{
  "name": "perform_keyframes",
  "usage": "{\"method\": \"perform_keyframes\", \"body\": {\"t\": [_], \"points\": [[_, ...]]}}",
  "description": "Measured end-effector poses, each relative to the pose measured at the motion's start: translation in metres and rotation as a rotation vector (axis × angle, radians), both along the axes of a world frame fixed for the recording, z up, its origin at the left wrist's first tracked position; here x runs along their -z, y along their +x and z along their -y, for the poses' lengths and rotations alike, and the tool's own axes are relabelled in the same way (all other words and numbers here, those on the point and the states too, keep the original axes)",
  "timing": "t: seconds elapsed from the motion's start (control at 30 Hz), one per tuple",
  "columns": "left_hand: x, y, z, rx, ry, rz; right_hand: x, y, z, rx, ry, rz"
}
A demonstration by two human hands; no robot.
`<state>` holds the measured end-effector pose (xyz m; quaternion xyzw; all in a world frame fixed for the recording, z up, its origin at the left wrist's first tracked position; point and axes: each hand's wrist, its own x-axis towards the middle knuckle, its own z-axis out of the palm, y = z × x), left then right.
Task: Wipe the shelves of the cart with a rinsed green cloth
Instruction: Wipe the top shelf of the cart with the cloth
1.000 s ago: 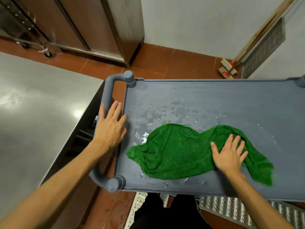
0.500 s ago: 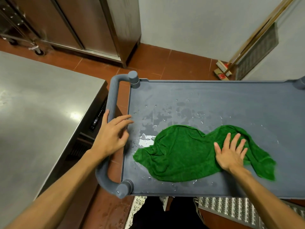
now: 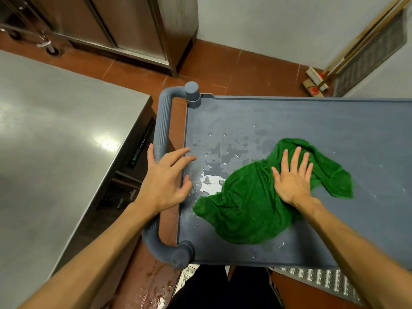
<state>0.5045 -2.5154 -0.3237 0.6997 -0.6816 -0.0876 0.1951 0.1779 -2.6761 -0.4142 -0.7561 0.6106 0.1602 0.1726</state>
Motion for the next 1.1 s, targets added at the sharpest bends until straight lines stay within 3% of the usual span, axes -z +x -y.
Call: {"method": "perform_keyframes", "body": {"t": [0.2,0.4,0.73,1.1], "points": [[-0.007,-0.001,0.002,-0.043,-0.034,-0.154,0.002,0.055,0.009,-0.133,-0.045,0.019],[-0.011,0.0,0.003,-0.051,-0.005,-0.163,0.007,0.094,0.01,-0.219,-0.097,0.027],[-0.01,-0.003,0.007,-0.111,0.015,-0.198,0.004,0.15,-0.011,-0.551,-0.115,0.141],[-0.006,-0.004,0.011,-0.164,0.0,-0.136,-0.001,0.159,-0.053,-0.784,-0.065,0.246]]}}
